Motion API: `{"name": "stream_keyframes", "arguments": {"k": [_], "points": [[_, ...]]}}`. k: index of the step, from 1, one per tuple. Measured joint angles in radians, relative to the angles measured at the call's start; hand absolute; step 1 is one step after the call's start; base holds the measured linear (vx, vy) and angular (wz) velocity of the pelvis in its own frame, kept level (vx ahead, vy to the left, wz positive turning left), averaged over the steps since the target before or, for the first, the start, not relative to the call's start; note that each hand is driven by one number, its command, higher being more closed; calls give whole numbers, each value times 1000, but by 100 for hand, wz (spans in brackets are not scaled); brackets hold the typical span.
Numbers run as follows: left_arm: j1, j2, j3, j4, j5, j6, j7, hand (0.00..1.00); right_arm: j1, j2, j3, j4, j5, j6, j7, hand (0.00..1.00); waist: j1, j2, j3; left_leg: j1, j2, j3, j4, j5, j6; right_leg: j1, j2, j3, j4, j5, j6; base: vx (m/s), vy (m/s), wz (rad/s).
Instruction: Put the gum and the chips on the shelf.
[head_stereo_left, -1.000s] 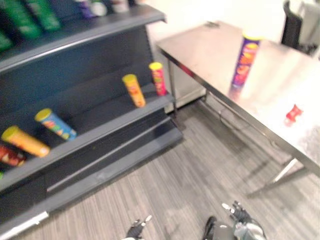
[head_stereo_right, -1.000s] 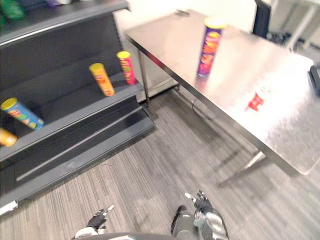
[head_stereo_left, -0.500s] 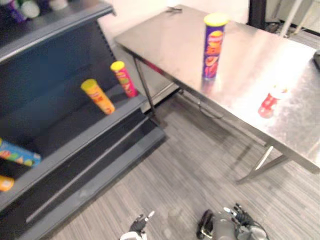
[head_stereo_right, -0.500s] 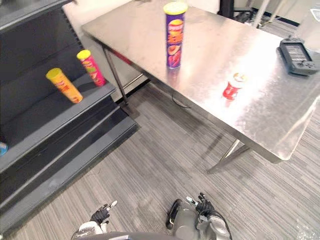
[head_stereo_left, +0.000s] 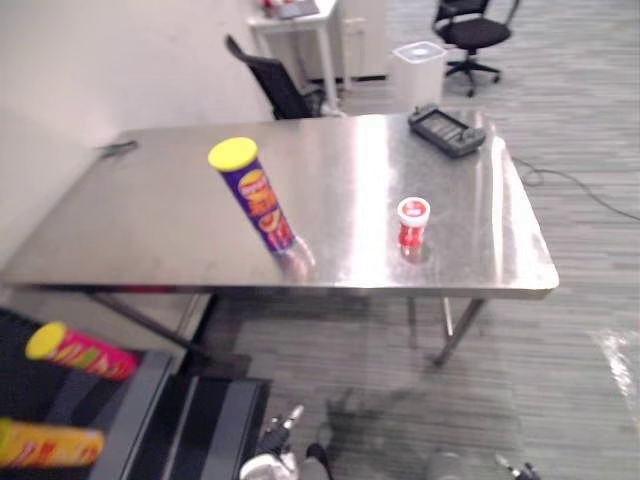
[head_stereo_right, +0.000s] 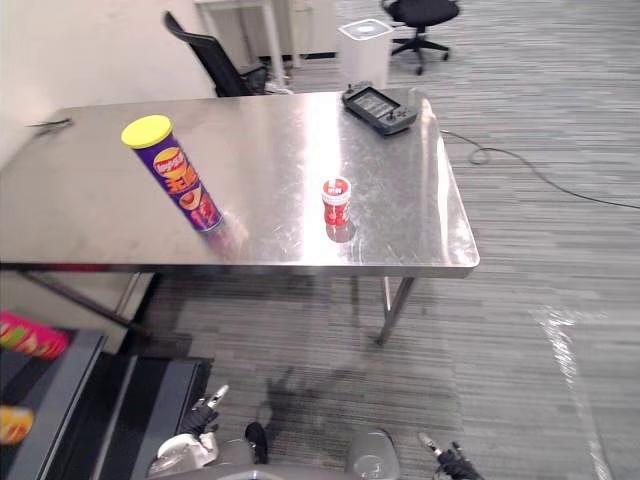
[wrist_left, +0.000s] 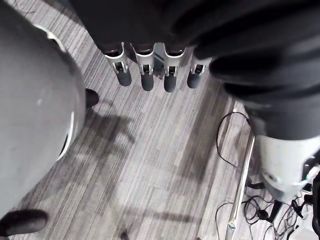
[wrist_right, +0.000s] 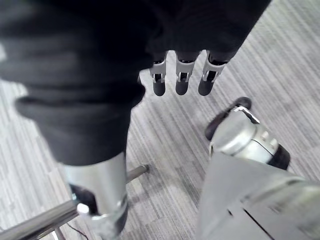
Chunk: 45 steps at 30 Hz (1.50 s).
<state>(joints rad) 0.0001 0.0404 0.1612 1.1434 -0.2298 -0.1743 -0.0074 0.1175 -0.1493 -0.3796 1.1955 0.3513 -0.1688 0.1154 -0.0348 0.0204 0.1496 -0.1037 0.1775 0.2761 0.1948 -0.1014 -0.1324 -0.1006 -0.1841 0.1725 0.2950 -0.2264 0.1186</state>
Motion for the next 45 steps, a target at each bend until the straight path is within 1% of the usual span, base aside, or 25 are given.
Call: {"name": "stream_keyframes", "arguments": {"k": [1,2,3,7,13,15,19,23,25,27,28,29,30,31,32,35,36,37,38,39,40,41,42,43,45], "points": [[8,22,-7,8,9,2,0,0,6,28,-10,0,-1,5,0,0,5,-15,-10,15,-14,36,-6,-12,10,8,-23,-24,-54,49,10,265,295,-71],[10,34,-10,11,10,4,0,0,8,37,-15,1,-1,6,0,0,6,-25,-16,23,-20,52,-10,-16,15,13,-30,-28,-79,73,20,241,270,-78],[25,41,-20,11,17,10,0,0,5,49,-35,1,-2,6,-2,0,6,-23,-23,45,-35,92,-27,-21,25,21,-41,-27,-130,132,31,185,217,-59],[36,47,-49,11,39,10,1,0,-27,54,-48,0,-10,6,-6,0,12,-2,-39,85,-45,151,-46,-21,26,21,-46,-26,-201,238,35,193,181,-63],[32,28,-84,34,68,10,1,0,-11,51,-90,7,-77,6,-43,0,8,46,-85,162,-39,149,-115,-21,26,60,-29,-100,-240,254,45,150,-31,-26],[30,21,-85,41,86,10,1,0,-3,48,-117,9,-78,6,-44,0,7,50,-89,172,-36,144,-126,-21,26,78,-29,-133,-256,254,45,76,-57,4],[33,19,-77,41,92,10,-1,0,3,45,-205,27,-76,11,-47,0,8,45,-91,178,-27,123,-127,-21,25,97,-27,-181,-264,255,44,43,-60,12],[38,19,-43,40,94,10,-7,0,-7,14,-395,39,-68,16,-50,0,9,48,-94,178,-23,122,-131,-20,25,105,-24,-199,-279,284,41,4,-28,5],[39,21,-6,39,94,10,-10,0,-25,-40,-586,53,-54,17,-57,0,6,44,-94,178,-29,121,-138,-20,25,105,-26,-210,-284,298,50,-10,-8,2],[40,38,21,30,94,10,-16,0,-61,-138,-830,103,-18,21,-78,0,5,37,-97,177,-40,120,-148,-20,25,103,-31,-227,-284,299,49,-29,-12,5],[40,43,30,29,94,10,-18,0,-70,-164,-887,115,-18,22,-82,0,4,33,-97,177,-41,120,-150,-20,25,103,-31,-228,-286,299,49,-35,-23,3],[40,51,44,26,94,10,-19,0,-91,-214,-997,125,-16,28,-85,0,1,29,-98,177,-42,119,-157,-20,25,103,-31,-231,-289,299,49,-28,-28,4],[40,54,49,26,94,10,-19,0,-102,-236,-1039,128,-8,28,-86,0,0,26,-98,176,-42,119,-159,-20,25,103,-31,-232,-292,299,49,-40,-40,6],[45,56,63,27,94,10,-20,0,-139,-291,-1126,138,18,28,-90,0,-15,22,-97,174,-42,117,-159,-20,25,103,-31,-237,-292,299,49,-46,-44,5],[48,56,70,27,94,11,-21,0,-160,-320,-1153,138,27,29,-92,0,-19,21,-98,174,-42,116,-160,-20,25,104,-31,-240,-292,299,49,-49,-47,4],[49,55,73,27,94,11,-22,0,-217,-385,-1126,101,65,29,-122,0,-21,18,-98,174,-42,116,-164,-20,25,103,-30,-245,-292,299,49,-66,-57,0],[50,53,74,27,93,11,-21,0,-235,-395,-1053,40,76,27,-142,0,-23,14,-98,176,-42,118,-174,-20,25,100,-28,-245,-293,299,49,-65,-47,1],[51,49,78,26,93,11,-21,0,-247,-399,-967,-39,82,26,-160,0,-26,21,-104,175,-43,119,-179,-20,25,96,-27,-245,-292,299,49,-67,-46,-1],[55,49,78,26,92,11,-20,0,-256,-400,-920,-87,81,26,-169,0,-29,16,-103,175,-43,120,-182,-20,25,92,-27,-244,-292,299,49,-71,-47,-7],[67,48,78,26,91,11,-19,0,-277,-399,-815,-203,78,23,-198,0,-40,19,-107,176,-44,122,-192,-21,25,86,-26,-242,-293,299,49,-61,-40,-8],[69,47,78,27,91,11,-18,0,-279,-399,-763,-264,67,18,-212,0,-43,21,-108,175,-45,122,-194,-21,25,84,-26,-242,-293,299,49,-94,-61,-13],[73,42,73,22,90,11,-17,0,-266,-399,-632,-418,9,-9,-247,0,-41,24,-110,175,-45,124,-193,-20,25,78,-25,-241,-291,299,49,-81,-52,-12],[77,40,67,17,91,11,-17,0,-264,-398,-583,-480,-22,-14,-258,0,-41,28,-113,174,-44,125,-193,-20,25,74,-25,-239,-291,299,49,-107,-69,-18],[83,37,46,6,92,11,-17,0,-254,-393,-500,-610,-88,-23,-273,0,-41,27,-113,167,-44,126,-193,-20,25,65,-24,-236,-292,299,49,-110,-67,-14],[81,37,20,-4,96,11,-20,0,-245,-360,-401,-772,-196,-63,-273,0,-39,22,-115,151,-44,126,-193,-13,21,45,-23,-238,-294,299,49,-109,-72,-8]]}}
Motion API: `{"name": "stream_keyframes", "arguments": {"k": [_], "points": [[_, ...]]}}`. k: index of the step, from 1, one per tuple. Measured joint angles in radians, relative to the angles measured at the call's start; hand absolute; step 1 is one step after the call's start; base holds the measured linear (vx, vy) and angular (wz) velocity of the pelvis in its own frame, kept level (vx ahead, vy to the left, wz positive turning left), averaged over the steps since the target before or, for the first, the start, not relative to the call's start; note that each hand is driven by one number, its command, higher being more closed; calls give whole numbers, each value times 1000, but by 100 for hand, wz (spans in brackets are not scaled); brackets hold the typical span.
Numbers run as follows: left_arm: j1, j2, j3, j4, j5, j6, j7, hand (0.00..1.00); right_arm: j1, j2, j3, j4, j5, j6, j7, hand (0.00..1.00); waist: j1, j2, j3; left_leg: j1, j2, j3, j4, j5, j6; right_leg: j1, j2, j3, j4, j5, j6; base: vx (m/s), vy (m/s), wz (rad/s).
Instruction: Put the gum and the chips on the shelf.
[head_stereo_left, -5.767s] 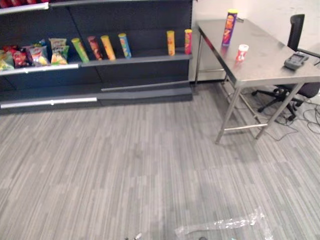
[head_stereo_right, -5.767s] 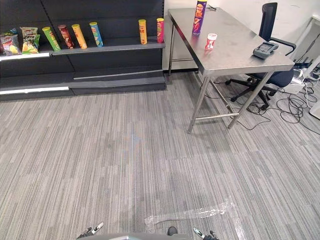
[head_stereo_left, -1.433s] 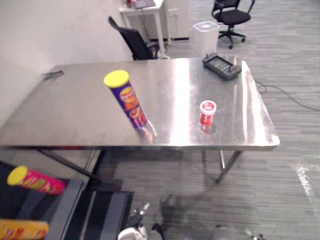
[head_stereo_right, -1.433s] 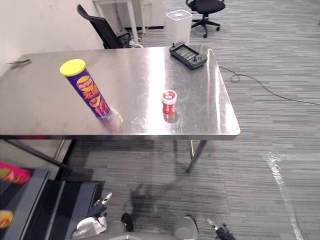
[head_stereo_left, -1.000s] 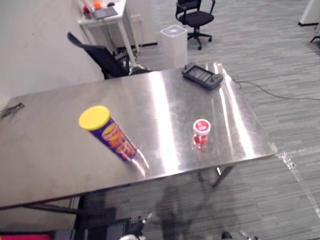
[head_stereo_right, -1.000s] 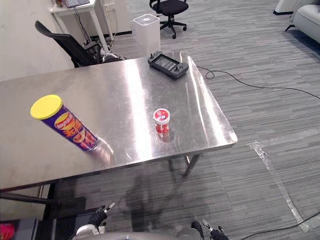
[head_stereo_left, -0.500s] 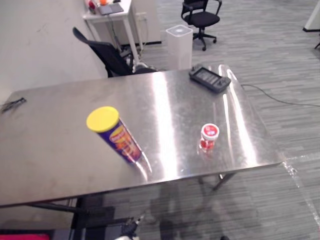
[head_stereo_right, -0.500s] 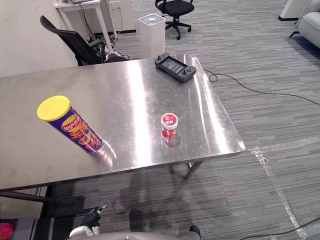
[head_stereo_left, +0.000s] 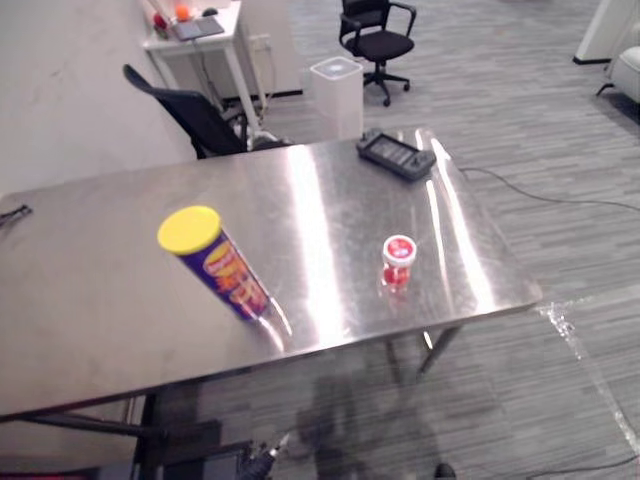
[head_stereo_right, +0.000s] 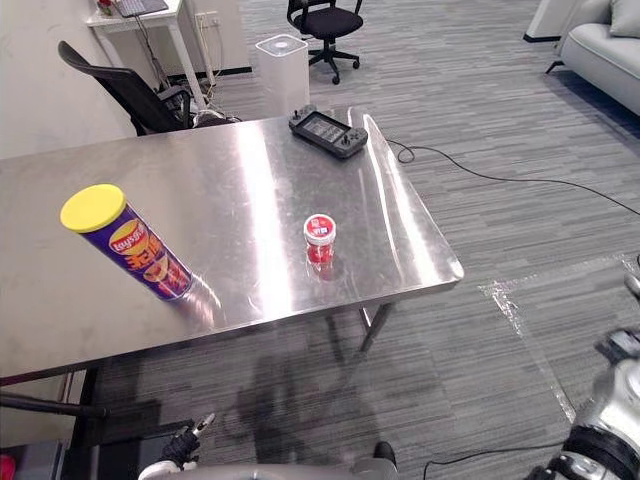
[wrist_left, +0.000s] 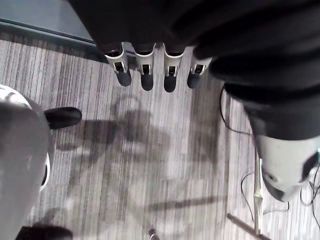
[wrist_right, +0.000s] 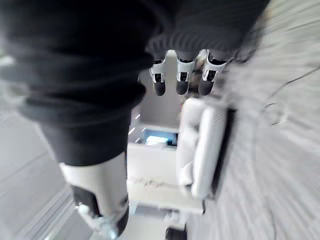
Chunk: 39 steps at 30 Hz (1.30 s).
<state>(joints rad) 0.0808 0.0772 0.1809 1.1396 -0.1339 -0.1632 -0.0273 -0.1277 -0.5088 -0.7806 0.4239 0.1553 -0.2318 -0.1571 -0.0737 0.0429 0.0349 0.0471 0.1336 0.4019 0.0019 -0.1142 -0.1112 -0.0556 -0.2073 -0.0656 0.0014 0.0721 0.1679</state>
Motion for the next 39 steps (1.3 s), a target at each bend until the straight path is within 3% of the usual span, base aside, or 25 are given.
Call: {"name": "stream_keyframes", "arguments": {"k": [3,5,7,11,13,17,29,39], "points": [[0,-2,-21,-1,4,0,-7,0,29,75,100,-132,-41,-6,17,0,9,-11,-2,-12,3,-1,-3,15,-2,-12,3,-8,-1,0,0,-106,-84,-2],[2,-11,-21,-5,31,0,-19,0,96,112,172,-258,-51,-6,64,0,25,-13,-1,-11,3,-1,-15,18,0,-16,5,-8,-7,-1,0,-111,-80,-4],[4,-12,-20,-7,39,0,-24,0,153,138,257,-411,-80,-22,159,0,27,-13,-1,-14,-6,2,-43,41,1,-30,1,-10,-18,-1,0,-128,-84,-7],[5,-11,-20,-7,51,0,-31,0,199,148,317,-502,-77,-41,242,0,29,-32,-2,-11,-9,1,-55,60,-3,-29,3,-17,-21,-8,-4,-124,-75,-3],[6,-4,-20,-7,69,0,-39,0,230,155,352,-550,-66,-51,293,0,33,-58,-7,-7,-20,1,-76,79,-4,-30,-7,-32,-23,-45,-7,-102,-91,1],[12,-4,-29,-6,70,-1,-48,0,257,155,423,-583,-21,-61,361,0,34,-56,-12,-8,-11,-5,-102,107,-9,-41,8,-41,-15,-52,-16,-84,-80,3],[8,0,-59,-6,70,-2,-37,0,225,156,605,-599,-19,-61,357,0,52,-52,-18,-12,-7,-30,-97,109,-8,-26,12,-65,-20,-51,-16,10,-10,5],[0,5,-90,-6,72,-1,-19,0,104,190,691,-393,-21,-55,302,0,67,-56,-18,-17,-5,-60,-102,121,-8,-8,11,-95,-25,-51,-16,-12,-14,8]]}}
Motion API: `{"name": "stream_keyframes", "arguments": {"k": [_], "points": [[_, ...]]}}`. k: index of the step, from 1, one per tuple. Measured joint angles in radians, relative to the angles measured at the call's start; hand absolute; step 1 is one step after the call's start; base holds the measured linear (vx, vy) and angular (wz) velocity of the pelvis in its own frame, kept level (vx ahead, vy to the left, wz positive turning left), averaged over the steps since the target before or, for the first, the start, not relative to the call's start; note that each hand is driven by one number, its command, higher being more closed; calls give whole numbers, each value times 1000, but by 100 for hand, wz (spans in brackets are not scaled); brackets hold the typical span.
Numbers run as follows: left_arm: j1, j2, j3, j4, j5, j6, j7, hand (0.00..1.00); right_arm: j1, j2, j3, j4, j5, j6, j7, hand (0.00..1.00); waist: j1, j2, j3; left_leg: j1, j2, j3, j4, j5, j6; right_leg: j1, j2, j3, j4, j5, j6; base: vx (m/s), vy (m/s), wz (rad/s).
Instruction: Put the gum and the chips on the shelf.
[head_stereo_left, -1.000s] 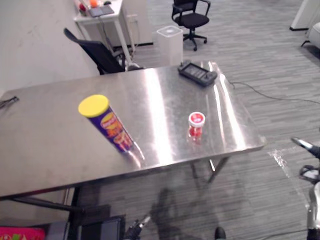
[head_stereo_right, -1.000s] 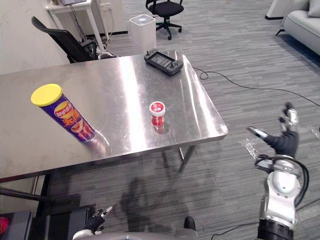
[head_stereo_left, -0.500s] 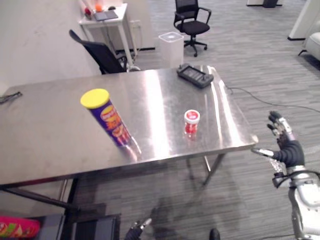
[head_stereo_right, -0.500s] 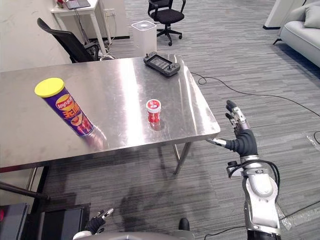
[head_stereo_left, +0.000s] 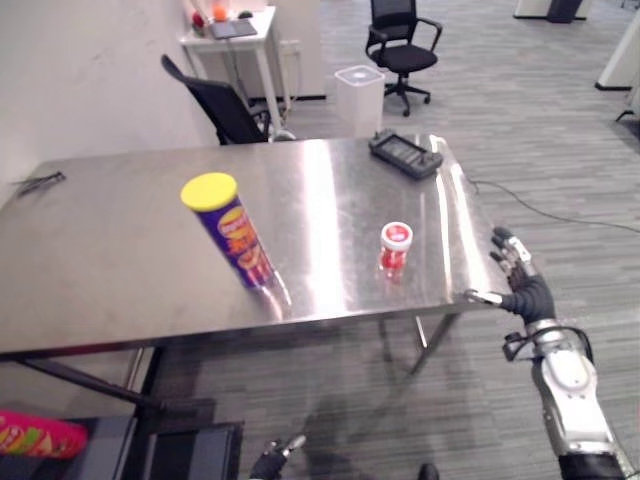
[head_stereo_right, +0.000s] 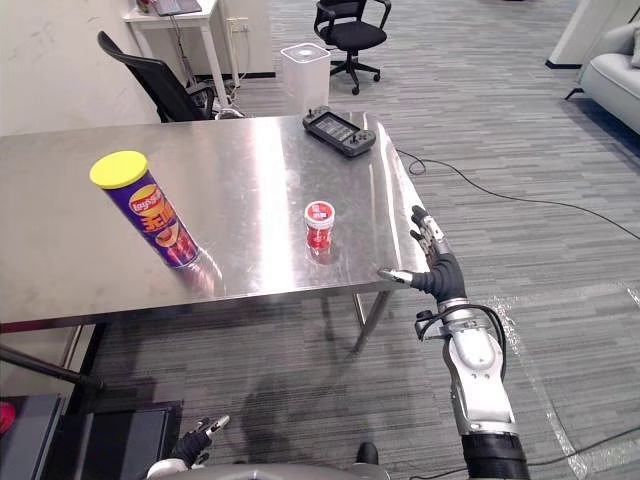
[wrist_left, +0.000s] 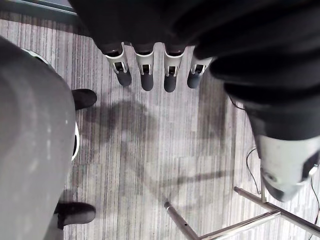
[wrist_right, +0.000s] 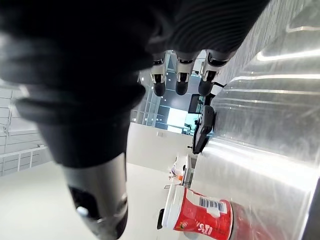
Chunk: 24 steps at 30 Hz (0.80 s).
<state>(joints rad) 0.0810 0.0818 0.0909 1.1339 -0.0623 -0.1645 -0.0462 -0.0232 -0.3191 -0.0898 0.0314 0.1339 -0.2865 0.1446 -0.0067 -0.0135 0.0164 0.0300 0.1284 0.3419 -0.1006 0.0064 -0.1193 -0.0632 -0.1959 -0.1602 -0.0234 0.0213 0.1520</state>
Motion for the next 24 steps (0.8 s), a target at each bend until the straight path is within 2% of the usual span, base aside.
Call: {"name": "stream_keyframes", "arguments": {"k": [11,15,18,24], "points": [[-7,-1,-8,-1,0,1,3,0,-155,52,74,202,2,35,-32,0,18,1,1,-10,-1,-38,-2,11,2,19,-1,-36,-12,2,-3,-9,-14,9],[-8,-1,-8,-1,-1,1,5,0,-177,54,94,235,2,39,-36,0,19,1,3,-10,-1,-52,-2,11,2,35,-1,-52,-23,2,-3,8,-15,9],[-17,-3,-10,-1,-1,1,7,0,-209,65,100,266,2,43,-48,0,36,4,10,-11,-1,-51,-3,12,2,36,0,-53,-29,5,-7,3,-5,1],[-17,-4,-11,-12,-2,2,14,0,-274,82,100,300,3,50,-71,0,38,5,22,-11,-2,-57,-3,12,2,46,0,-61,-37,5,-7,3,-6,3]]}}
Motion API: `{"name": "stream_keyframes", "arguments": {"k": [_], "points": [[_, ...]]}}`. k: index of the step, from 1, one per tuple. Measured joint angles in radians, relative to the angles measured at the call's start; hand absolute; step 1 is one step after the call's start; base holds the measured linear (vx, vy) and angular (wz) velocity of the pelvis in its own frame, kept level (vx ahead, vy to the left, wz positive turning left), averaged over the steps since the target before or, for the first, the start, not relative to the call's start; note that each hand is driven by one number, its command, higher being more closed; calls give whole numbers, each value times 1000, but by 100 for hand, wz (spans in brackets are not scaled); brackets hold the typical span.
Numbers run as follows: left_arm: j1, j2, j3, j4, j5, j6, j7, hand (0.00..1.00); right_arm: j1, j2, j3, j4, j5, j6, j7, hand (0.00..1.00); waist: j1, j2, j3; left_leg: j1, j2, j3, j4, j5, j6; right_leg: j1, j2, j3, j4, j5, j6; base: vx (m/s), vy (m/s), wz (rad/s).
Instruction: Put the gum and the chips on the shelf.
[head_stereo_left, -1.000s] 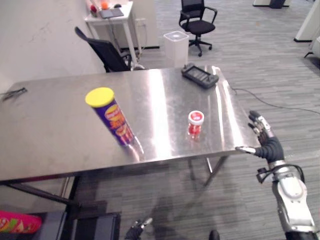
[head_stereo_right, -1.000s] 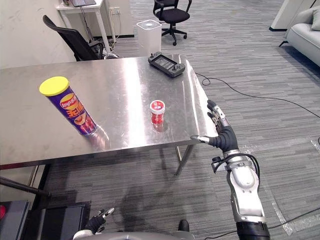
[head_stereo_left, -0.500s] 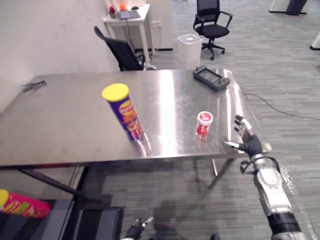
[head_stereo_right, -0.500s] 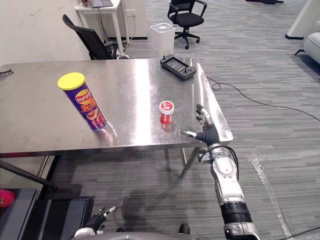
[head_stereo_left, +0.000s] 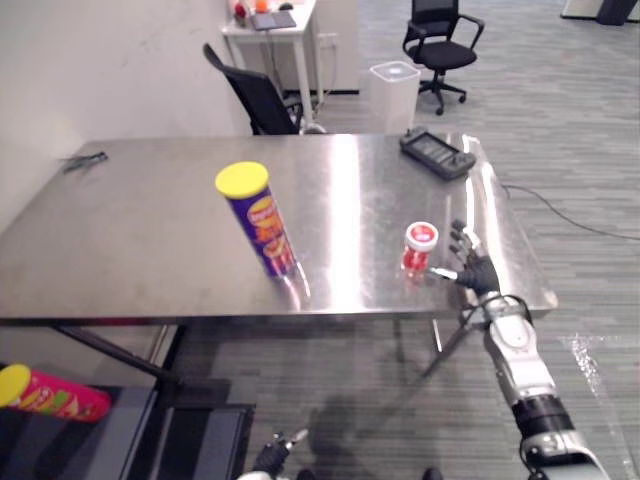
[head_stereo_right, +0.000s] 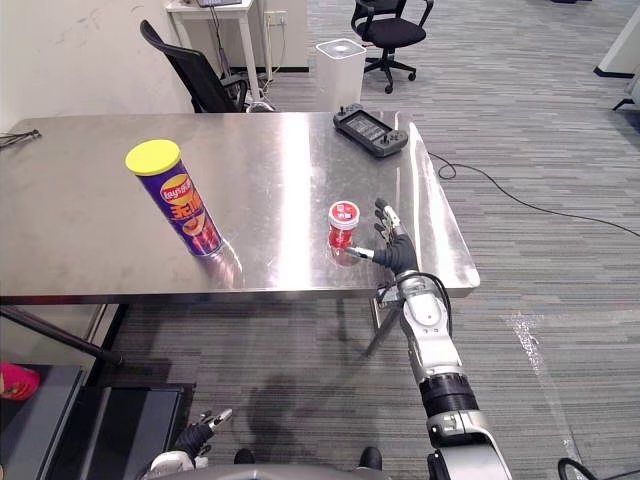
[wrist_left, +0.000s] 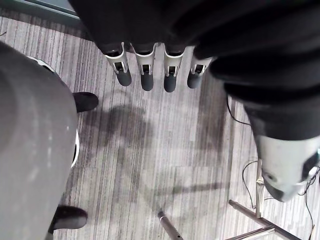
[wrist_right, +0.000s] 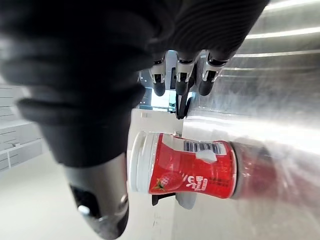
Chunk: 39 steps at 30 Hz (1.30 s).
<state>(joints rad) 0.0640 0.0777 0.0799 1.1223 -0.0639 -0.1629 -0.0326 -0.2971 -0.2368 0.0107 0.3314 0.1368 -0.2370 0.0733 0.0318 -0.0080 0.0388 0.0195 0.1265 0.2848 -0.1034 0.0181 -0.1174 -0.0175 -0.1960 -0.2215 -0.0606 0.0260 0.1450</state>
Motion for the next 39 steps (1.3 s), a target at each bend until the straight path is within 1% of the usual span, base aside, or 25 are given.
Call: {"name": "stream_keyframes", "arguments": {"k": [5,8,17,18,20,31,39], "points": [[0,0,-4,-11,0,0,9,0,-50,3,10,45,0,15,-1,0,3,0,11,-5,0,-12,0,0,0,6,0,-13,-8,0,0,7,-13,6],[0,0,-4,-12,0,0,9,0,-70,3,21,60,0,16,-3,0,4,0,11,-10,0,-18,0,1,-1,6,0,-19,-10,0,0,9,-11,6],[-3,-1,-15,-24,-2,0,18,0,-151,14,39,126,0,28,-24,0,19,1,20,-17,0,-29,0,5,-2,7,0,-31,-11,0,0,-4,-8,3],[-4,-2,-15,-29,-3,0,18,0,-158,14,38,132,0,29,-26,100,25,1,25,-19,0,-32,0,6,-2,7,0,-34,-11,0,0,-15,-12,5],[-7,-2,-16,-28,-3,0,19,0,-171,15,39,156,0,32,-28,100,27,3,27,-23,0,-40,-1,8,-2,10,0,-43,-11,0,0,-8,-11,12],[-9,-4,-15,-41,-3,1,27,0,-205,50,66,157,-1,43,-38,100,38,1,35,-32,0,-53,0,11,-3,13,0,-58,-15,0,0,0,-3,3],[-8,-3,-14,-49,-2,1,28,0,-209,58,75,155,-8,46,-42,100,37,-5,39,-28,0,-53,0,12,-3,20,0,-62,-15,0,0,0,0,0]]}}
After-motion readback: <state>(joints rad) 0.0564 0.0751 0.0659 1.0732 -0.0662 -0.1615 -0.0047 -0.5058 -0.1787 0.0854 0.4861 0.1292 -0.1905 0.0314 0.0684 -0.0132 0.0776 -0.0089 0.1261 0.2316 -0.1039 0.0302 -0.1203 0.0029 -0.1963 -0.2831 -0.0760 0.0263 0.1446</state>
